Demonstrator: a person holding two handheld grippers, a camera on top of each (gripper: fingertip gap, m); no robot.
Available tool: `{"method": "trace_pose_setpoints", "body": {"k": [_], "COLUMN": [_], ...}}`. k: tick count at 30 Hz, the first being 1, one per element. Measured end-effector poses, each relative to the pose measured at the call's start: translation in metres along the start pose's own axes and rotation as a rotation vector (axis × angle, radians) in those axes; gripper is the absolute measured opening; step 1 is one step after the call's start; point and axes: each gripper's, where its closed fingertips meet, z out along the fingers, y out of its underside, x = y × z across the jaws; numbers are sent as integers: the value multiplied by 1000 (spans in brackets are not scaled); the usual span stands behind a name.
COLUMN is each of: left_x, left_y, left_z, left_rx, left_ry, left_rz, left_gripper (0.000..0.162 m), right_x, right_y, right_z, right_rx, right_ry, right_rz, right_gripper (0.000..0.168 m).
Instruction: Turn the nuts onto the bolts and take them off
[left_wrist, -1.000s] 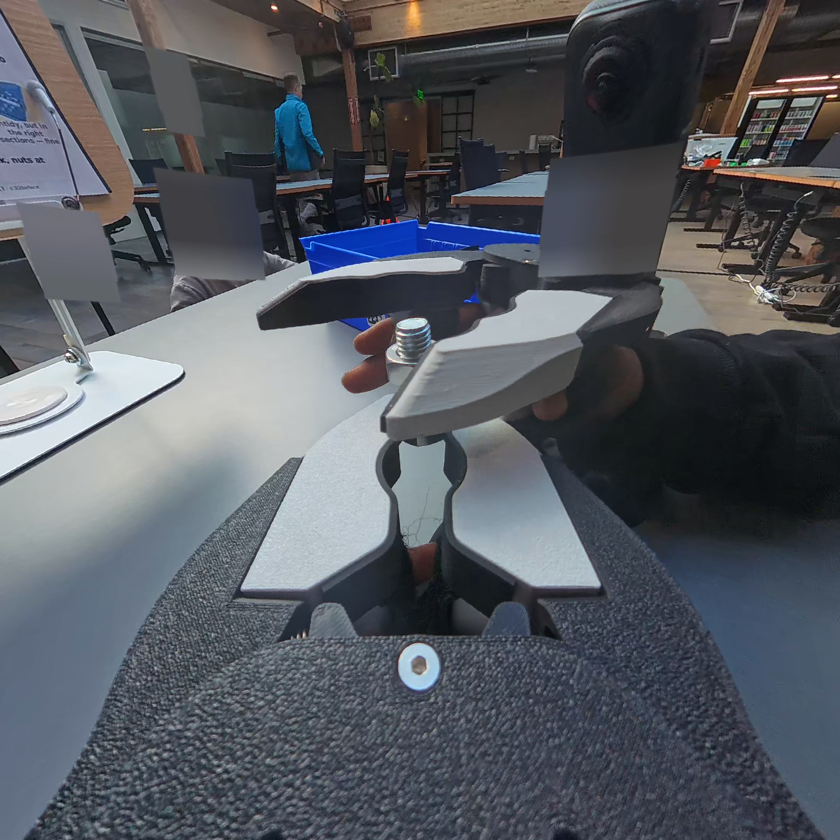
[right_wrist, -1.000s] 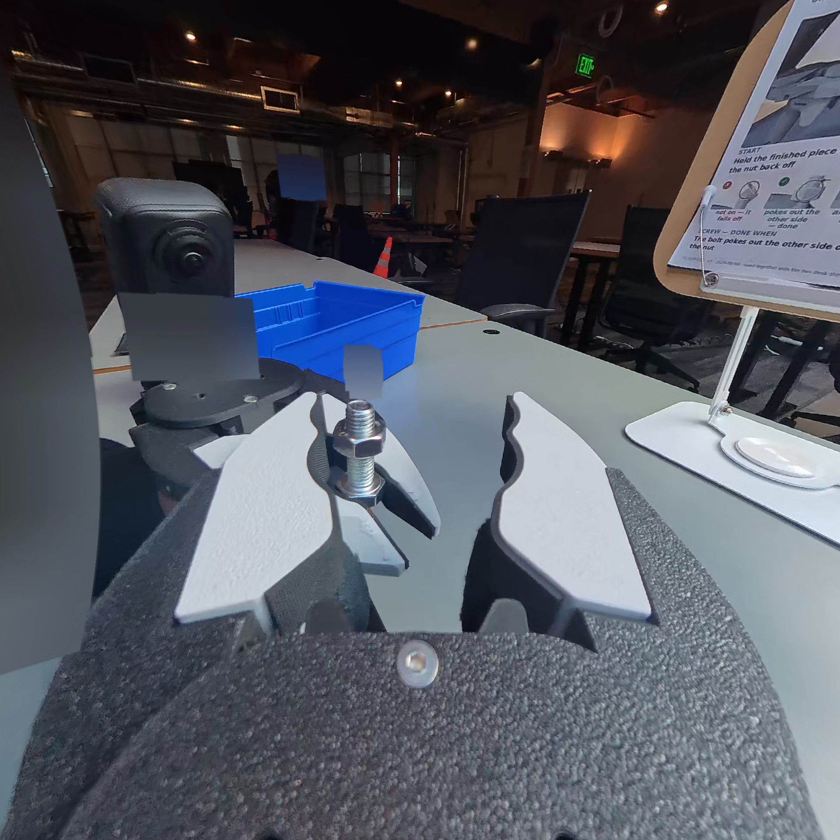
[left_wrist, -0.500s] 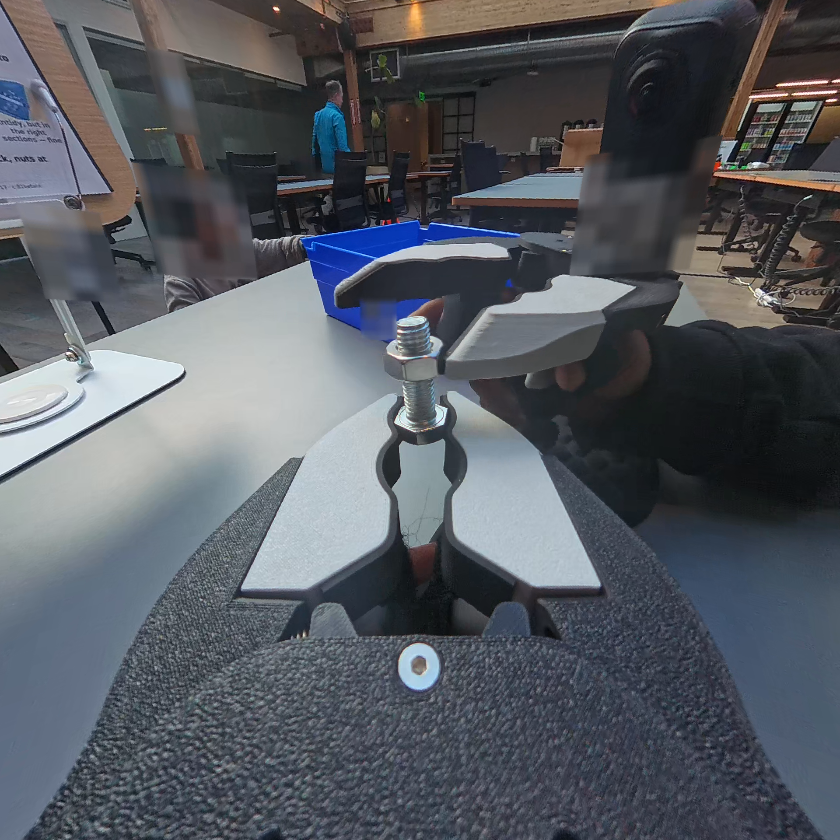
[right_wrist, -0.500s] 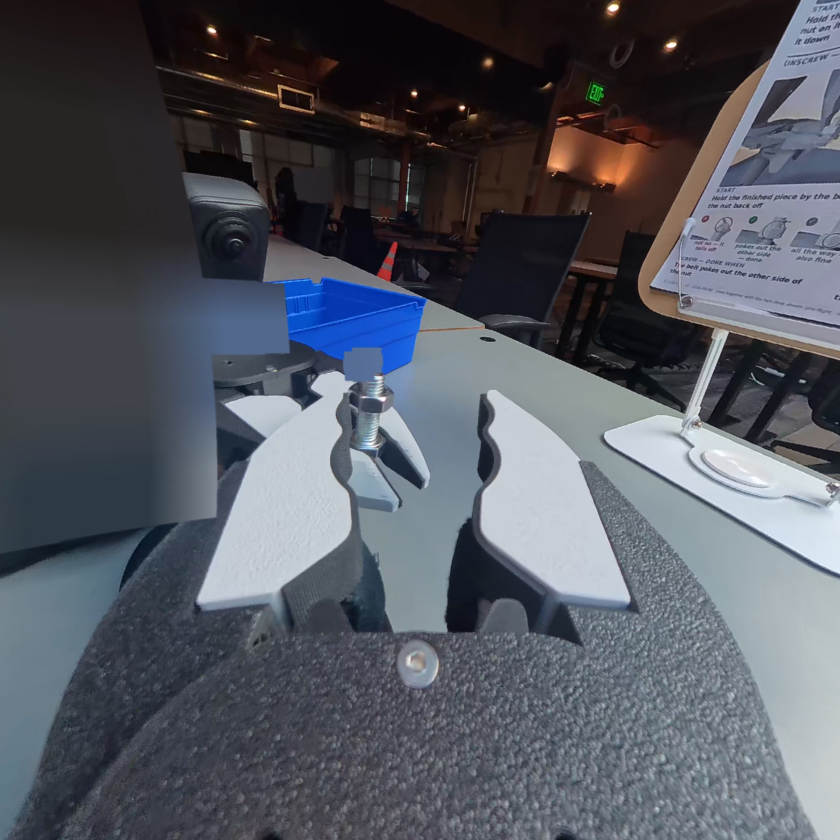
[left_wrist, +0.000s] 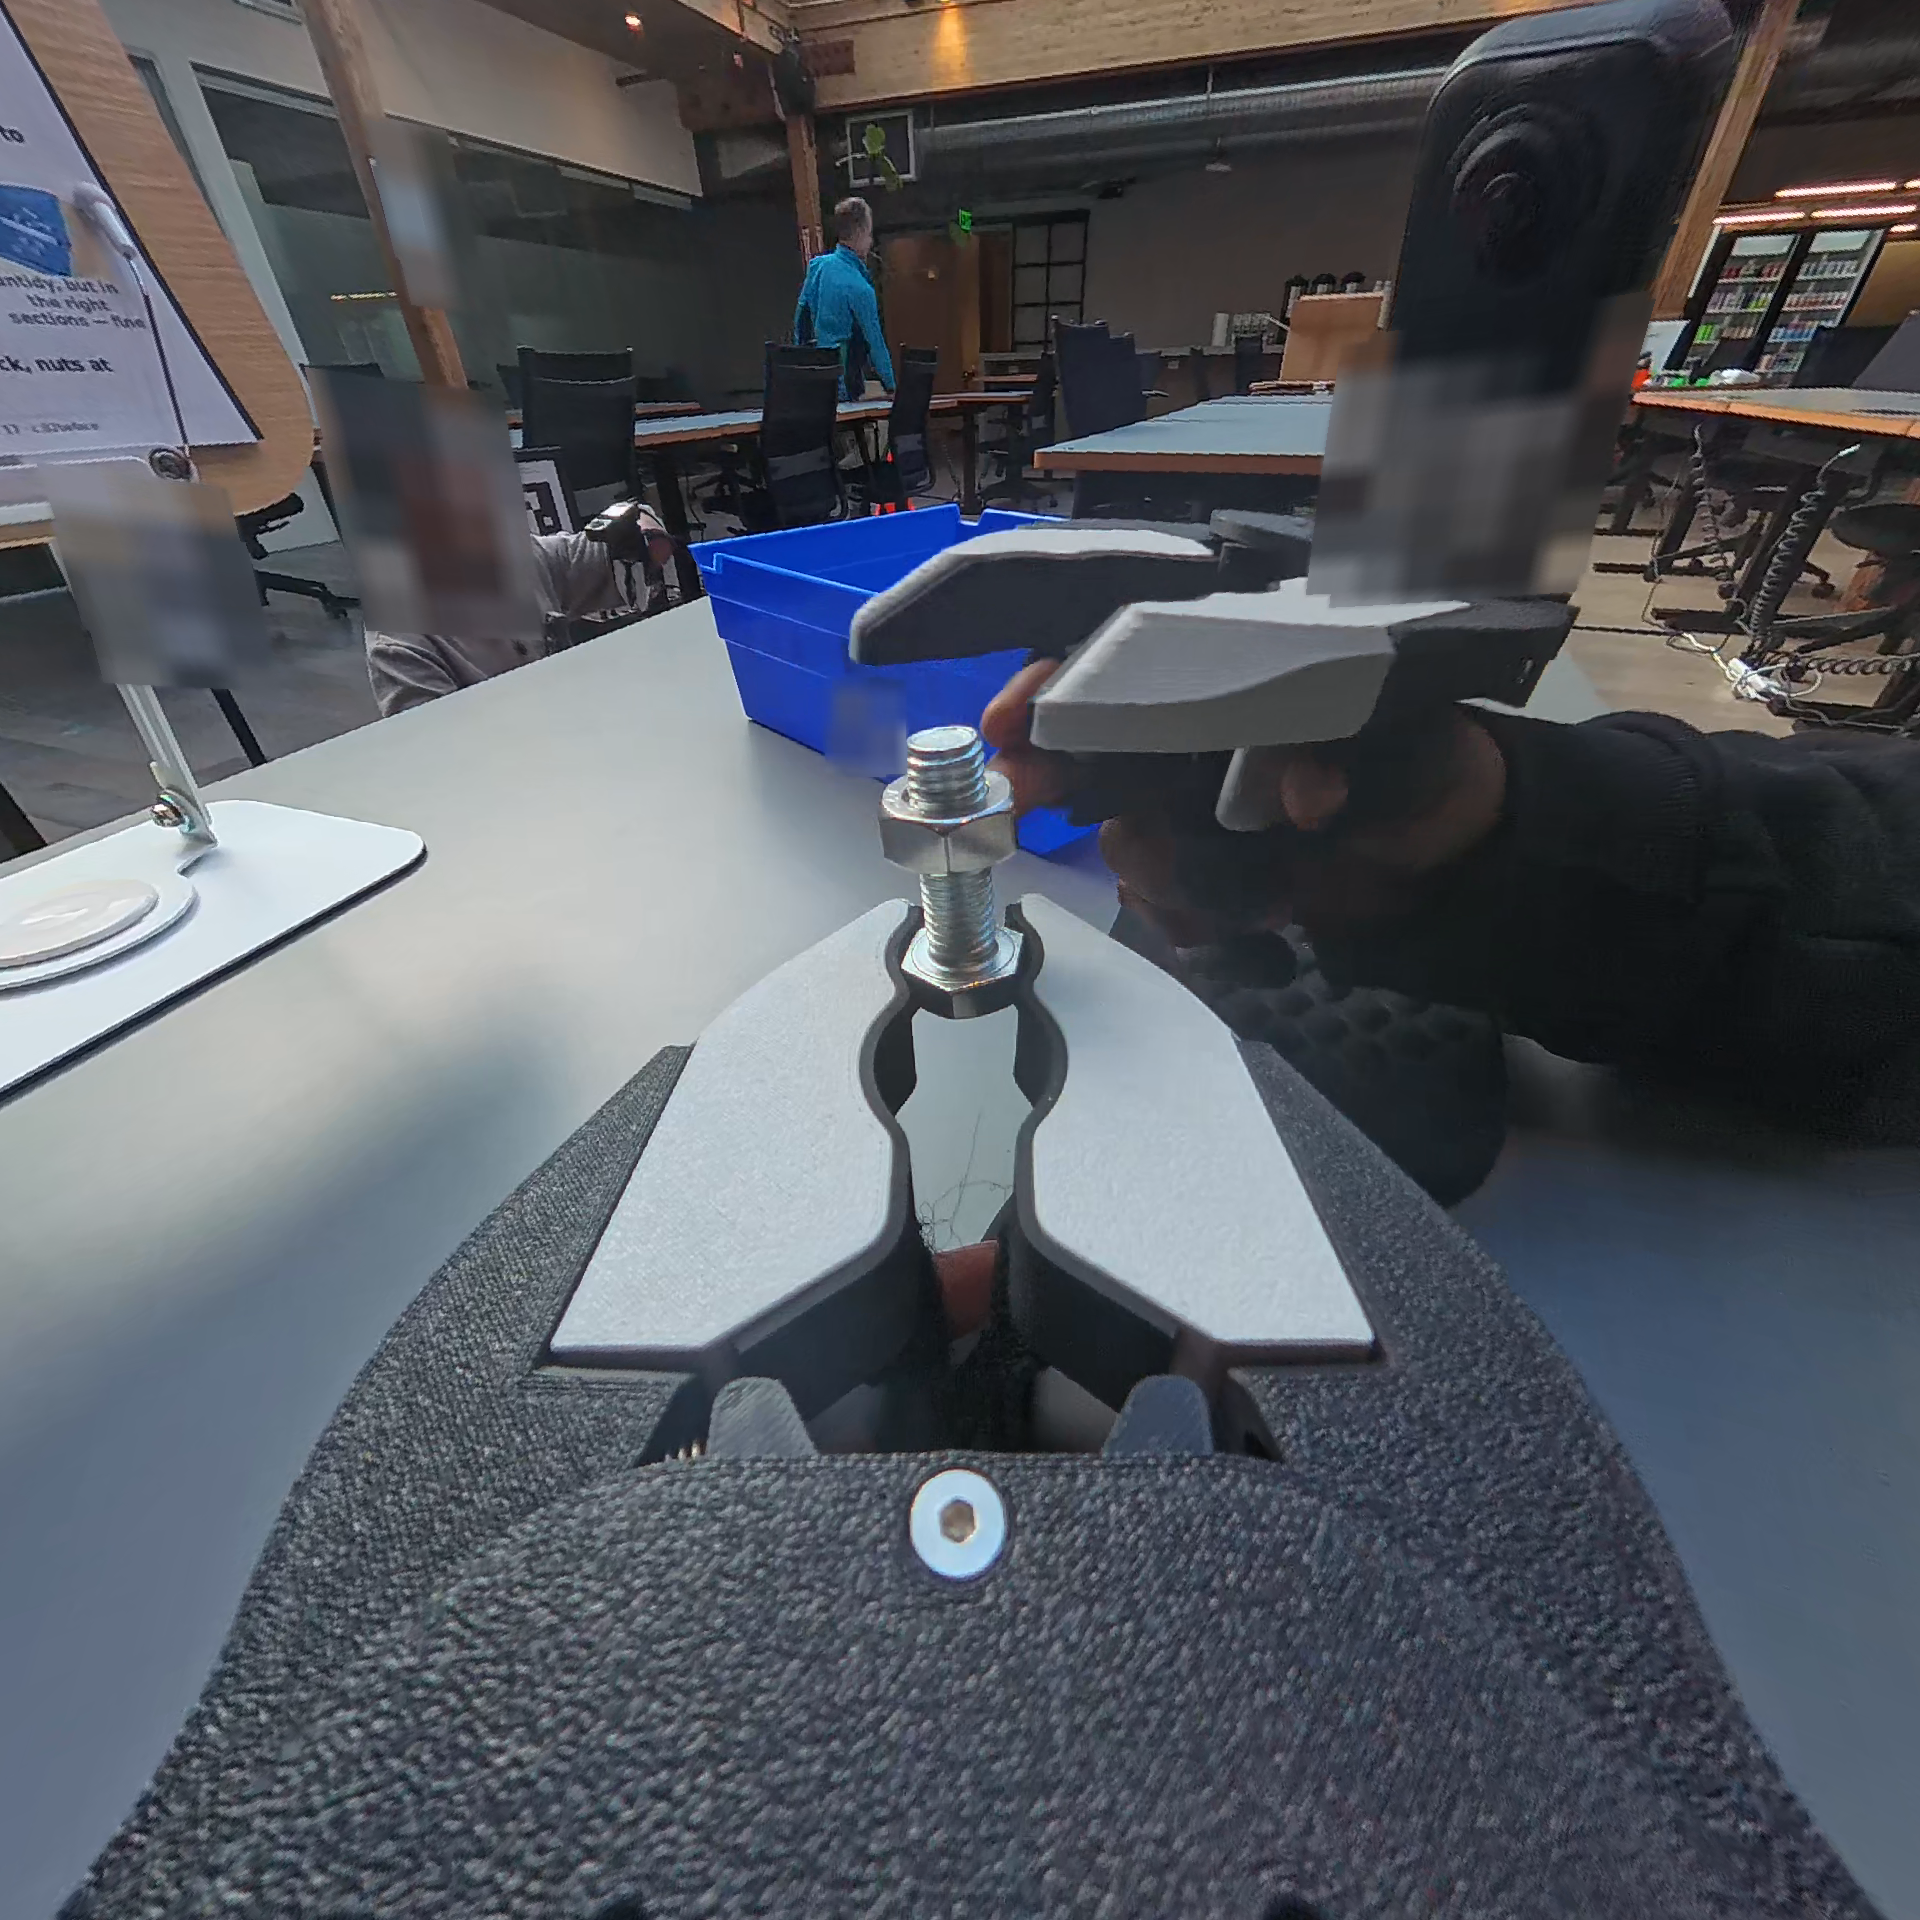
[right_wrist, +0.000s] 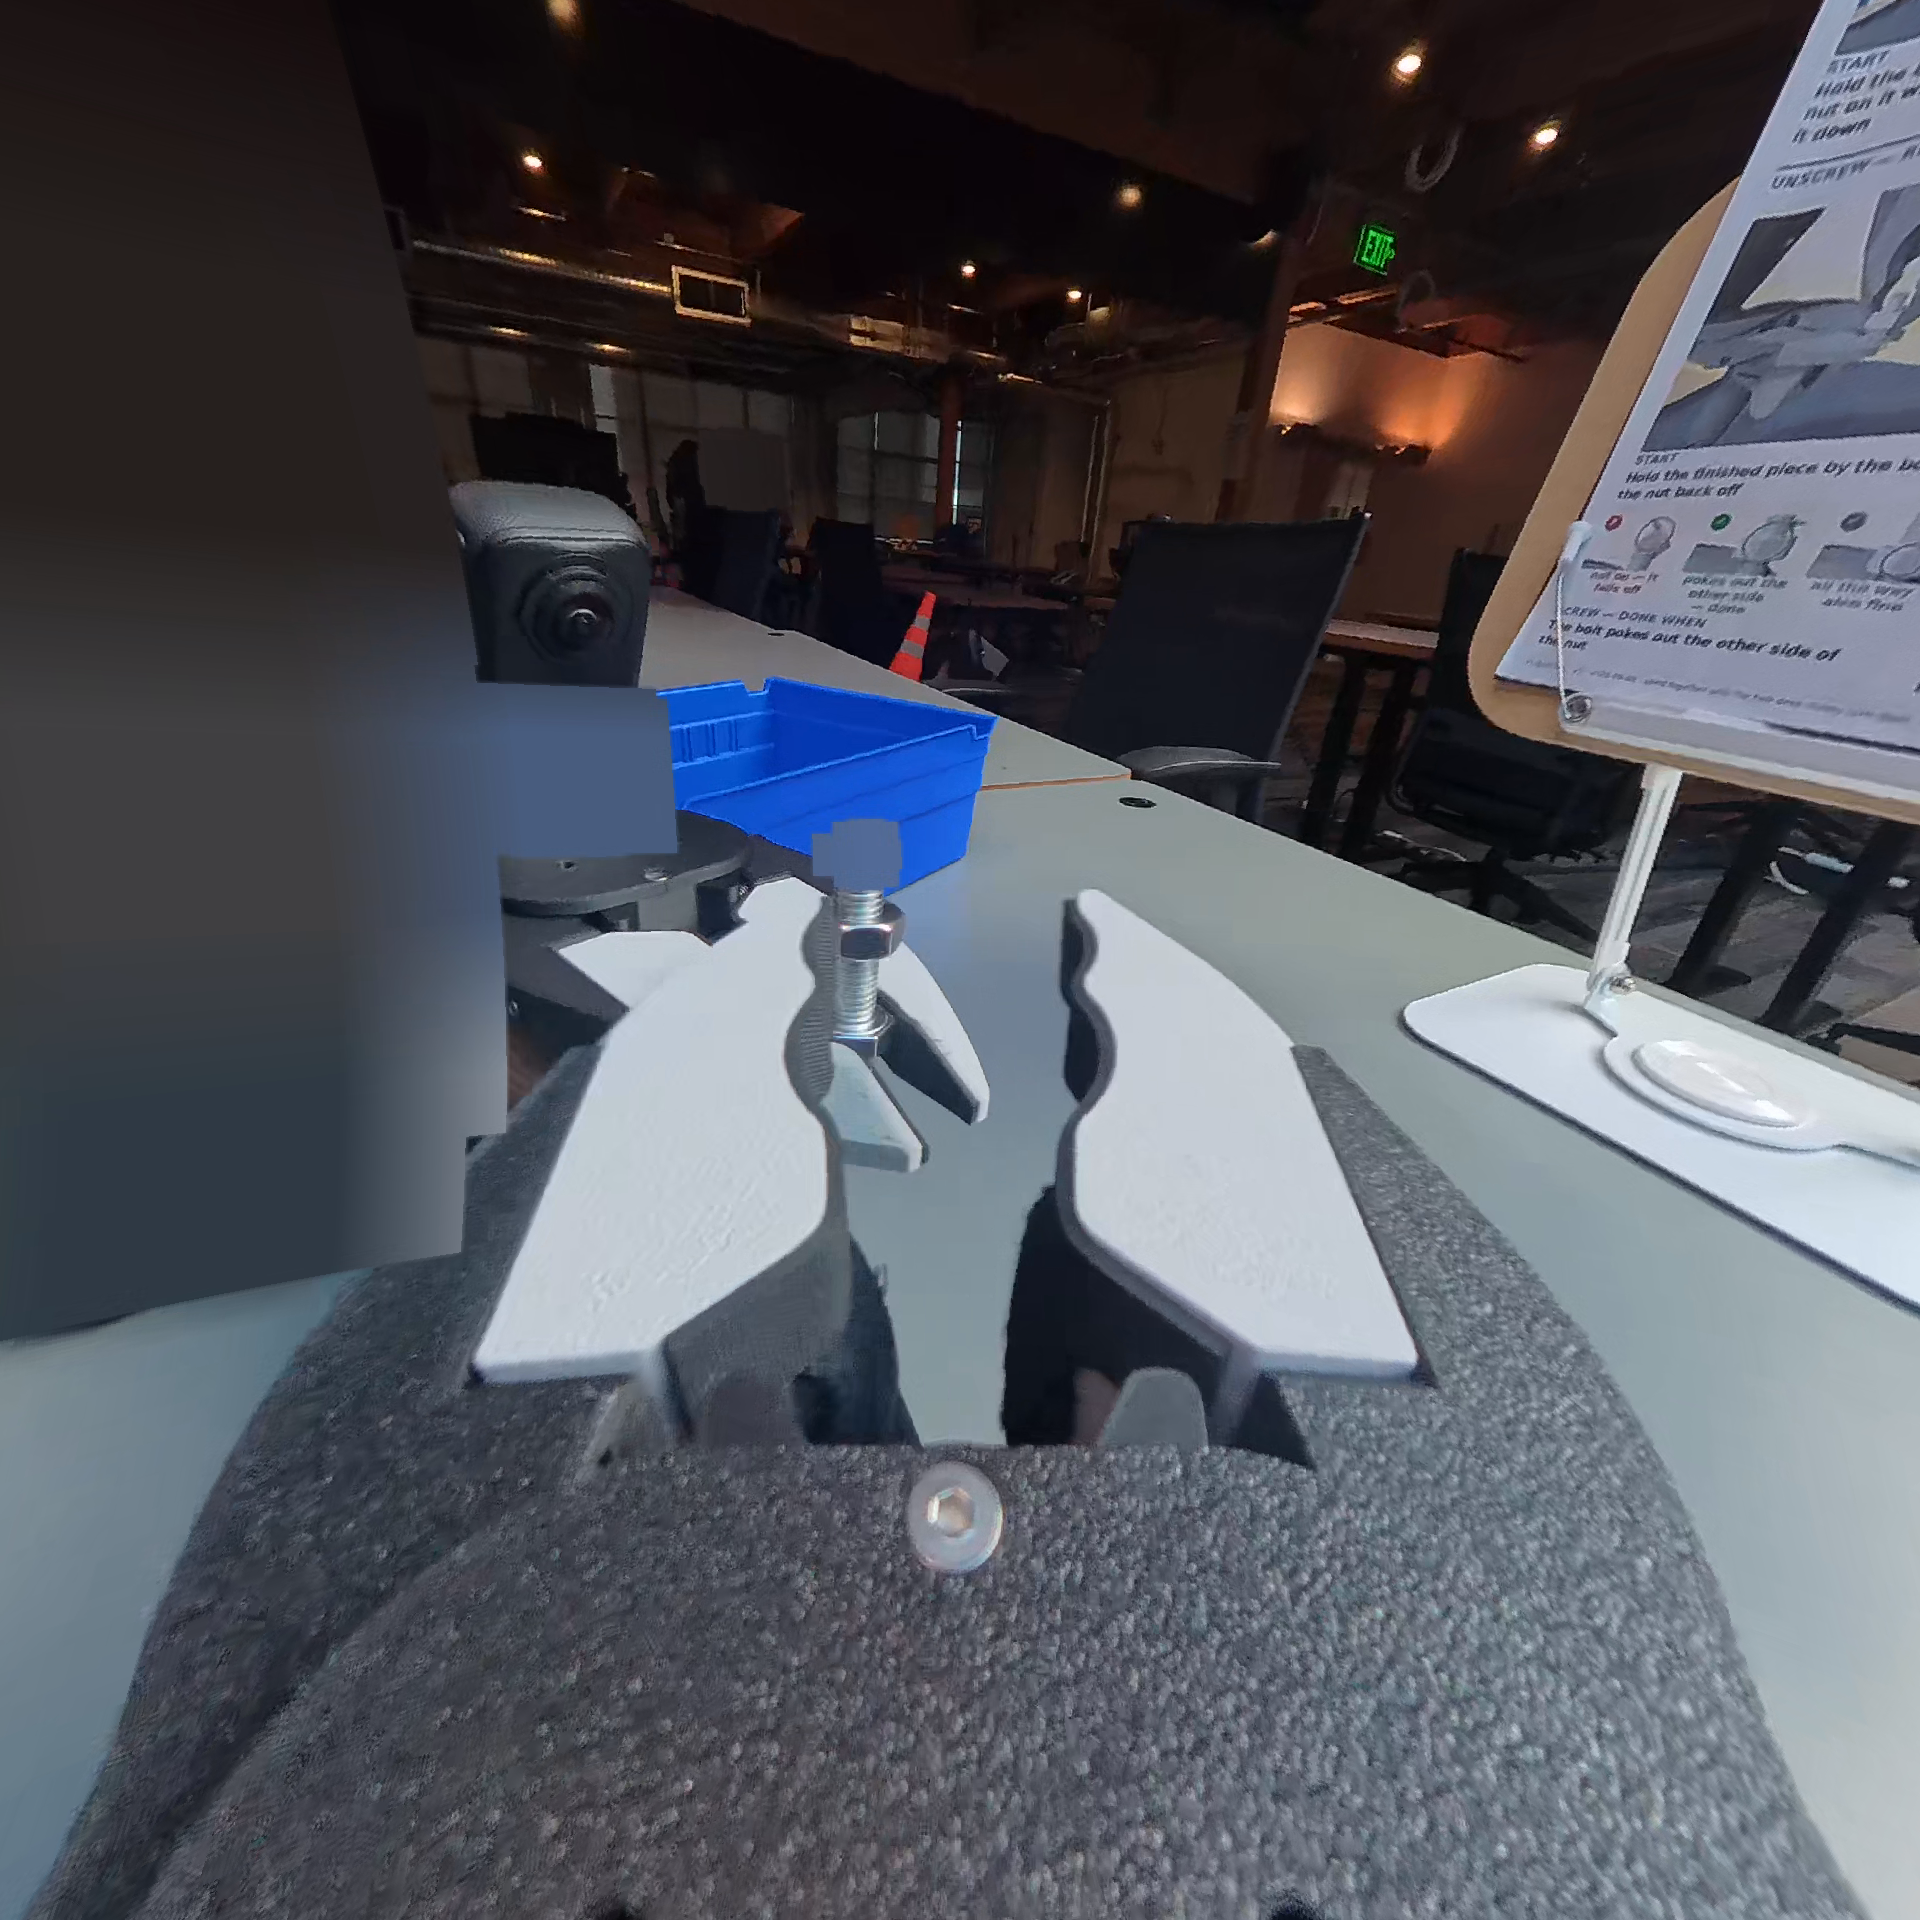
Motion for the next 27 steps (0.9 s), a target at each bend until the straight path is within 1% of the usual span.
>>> {"method": "trace_pose_setpoints", "body": {"k": [2, 4, 5, 10, 20, 24, 26, 27], "left_x": [0, 0, 0, 0, 0, -1, -1, -2], "left_y": [0, 0, 0, 0, 0, 0, 0, -1], "left_z": [0, 0, 0, 0, 0, 0, -1, -1], "left_rx": [1, 1, 1, 0, 0, 2, 5, 7], "left_ry": [-1, -2, -3, -1, -1, -2, -5, -6], "left_rz": [0, 1, 1, 2, -1, -4, -7, -9], "left_gripper": [14, 14, 14, 14, 14, 14, 14, 14], "right_x": [-1, -2, -1, 2, 2, -2, -4, -2], "right_y": [5, 9, 10, 17, 12, 10, 10, 9], "right_z": [8, 16, 20, 33, 15, 8, 5, 3], "right_rx": [-25, -40, -41, -71, -57, -56, -56, -54], "right_ry": [-5, 4, 14, 57, 50, 24, 16, 23], "right_rz": [36, 54, 58, 44, -14, -33, -45, -49], "right_gripper": [62, 73, 75, 74, 58, 44, 34, 25]}}
